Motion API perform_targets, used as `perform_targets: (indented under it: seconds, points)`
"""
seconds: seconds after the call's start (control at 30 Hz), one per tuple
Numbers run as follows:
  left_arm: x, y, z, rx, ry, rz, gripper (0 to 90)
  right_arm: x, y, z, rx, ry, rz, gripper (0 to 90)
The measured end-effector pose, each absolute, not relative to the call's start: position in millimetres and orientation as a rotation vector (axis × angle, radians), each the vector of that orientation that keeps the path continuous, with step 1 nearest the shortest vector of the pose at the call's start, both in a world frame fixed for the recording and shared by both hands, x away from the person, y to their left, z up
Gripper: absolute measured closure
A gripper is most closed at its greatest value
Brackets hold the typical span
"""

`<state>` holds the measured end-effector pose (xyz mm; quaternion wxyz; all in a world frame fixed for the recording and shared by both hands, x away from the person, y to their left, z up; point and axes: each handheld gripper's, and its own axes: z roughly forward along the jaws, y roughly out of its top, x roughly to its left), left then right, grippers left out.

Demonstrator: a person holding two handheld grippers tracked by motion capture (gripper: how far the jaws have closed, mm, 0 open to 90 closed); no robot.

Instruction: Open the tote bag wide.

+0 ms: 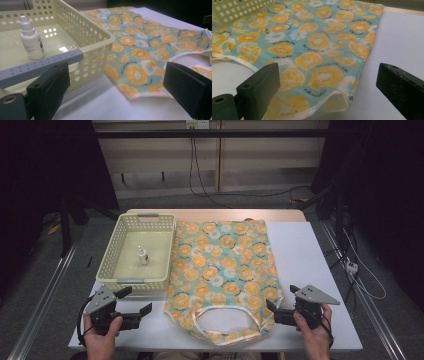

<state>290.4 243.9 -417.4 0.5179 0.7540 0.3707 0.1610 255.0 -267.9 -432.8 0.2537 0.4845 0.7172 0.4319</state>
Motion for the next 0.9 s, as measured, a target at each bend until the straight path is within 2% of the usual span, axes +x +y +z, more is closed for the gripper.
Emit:
perform_targets:
  seconds: [0.63,0.73,0.9]
  points:
    - [294.0,239.4,-421.1,1.828,0.887,0.369,6.7,260.1,-249.4,-427.3,1.285,2.134,1.125,10.6]
    - [293.5,239.8,-420.7,1.828,0.885,0.382,6.7,262.8,-235.2,-425.4,1.250,2.184,1.132,17.2]
    - [293.1,239.0,-421.1,1.838,0.877,0.372,6.7,264.5,-210.5,-421.6,1.131,2.280,1.146,21.1]
